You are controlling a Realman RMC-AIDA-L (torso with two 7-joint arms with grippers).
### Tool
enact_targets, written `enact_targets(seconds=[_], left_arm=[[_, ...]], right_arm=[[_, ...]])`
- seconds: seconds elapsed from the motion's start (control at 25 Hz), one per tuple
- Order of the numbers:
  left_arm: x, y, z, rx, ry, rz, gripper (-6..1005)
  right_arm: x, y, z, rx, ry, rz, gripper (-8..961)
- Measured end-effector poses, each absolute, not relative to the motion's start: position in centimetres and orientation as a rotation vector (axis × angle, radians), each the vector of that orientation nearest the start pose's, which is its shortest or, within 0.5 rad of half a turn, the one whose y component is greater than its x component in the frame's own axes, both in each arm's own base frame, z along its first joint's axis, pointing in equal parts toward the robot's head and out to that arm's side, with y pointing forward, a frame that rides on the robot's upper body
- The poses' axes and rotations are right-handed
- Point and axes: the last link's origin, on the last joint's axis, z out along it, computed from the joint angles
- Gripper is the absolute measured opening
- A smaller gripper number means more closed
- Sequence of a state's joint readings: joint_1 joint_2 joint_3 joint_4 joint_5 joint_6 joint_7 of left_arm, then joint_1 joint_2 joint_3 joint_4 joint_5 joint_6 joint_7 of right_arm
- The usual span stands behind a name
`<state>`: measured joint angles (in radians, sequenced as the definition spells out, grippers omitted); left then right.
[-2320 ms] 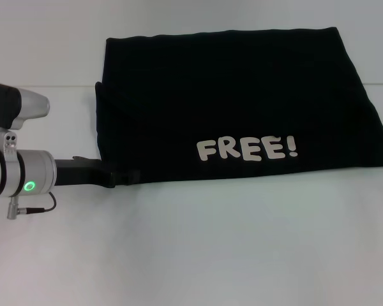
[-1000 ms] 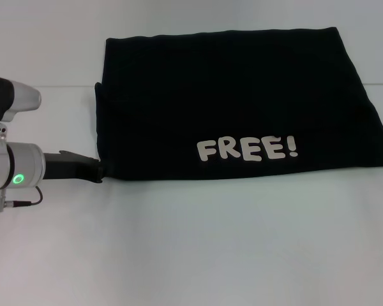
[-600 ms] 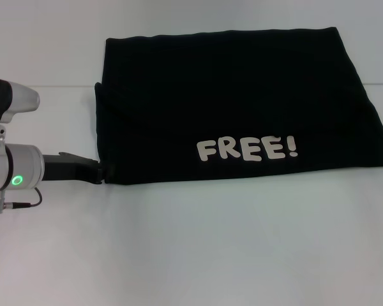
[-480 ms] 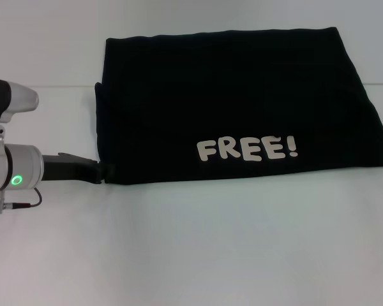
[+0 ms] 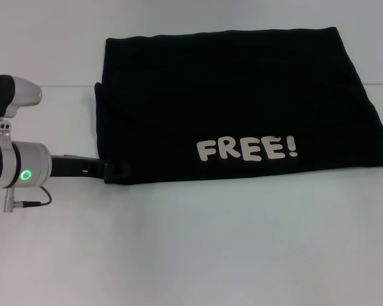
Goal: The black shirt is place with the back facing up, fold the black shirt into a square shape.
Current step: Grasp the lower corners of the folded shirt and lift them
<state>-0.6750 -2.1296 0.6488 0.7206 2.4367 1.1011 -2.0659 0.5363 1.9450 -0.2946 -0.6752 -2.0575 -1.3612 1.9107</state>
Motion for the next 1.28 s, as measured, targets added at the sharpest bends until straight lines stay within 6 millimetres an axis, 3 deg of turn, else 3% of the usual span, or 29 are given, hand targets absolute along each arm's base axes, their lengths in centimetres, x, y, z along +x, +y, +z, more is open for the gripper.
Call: enact_targets(seconds=[0.32, 0.56, 1.28], left_arm=[[-28.1, 39.4, -1.4, -2.269, -1.307, -0.231, 680], [-28.4, 39.3, -1.5, -2.259, -1.316, -0.226, 842], [-27.7, 39.3, -2.1, -2.324, -1.257, -0.179, 828]], right_arm=[[33.1, 36.7, 11.8, -1.979, 1.295, 0.850, 835], [33.1, 36.7, 11.8, -1.980, 1.296, 0.848, 835], [33.0, 36.8, 11.8, -1.983, 1.293, 0.849, 836]])
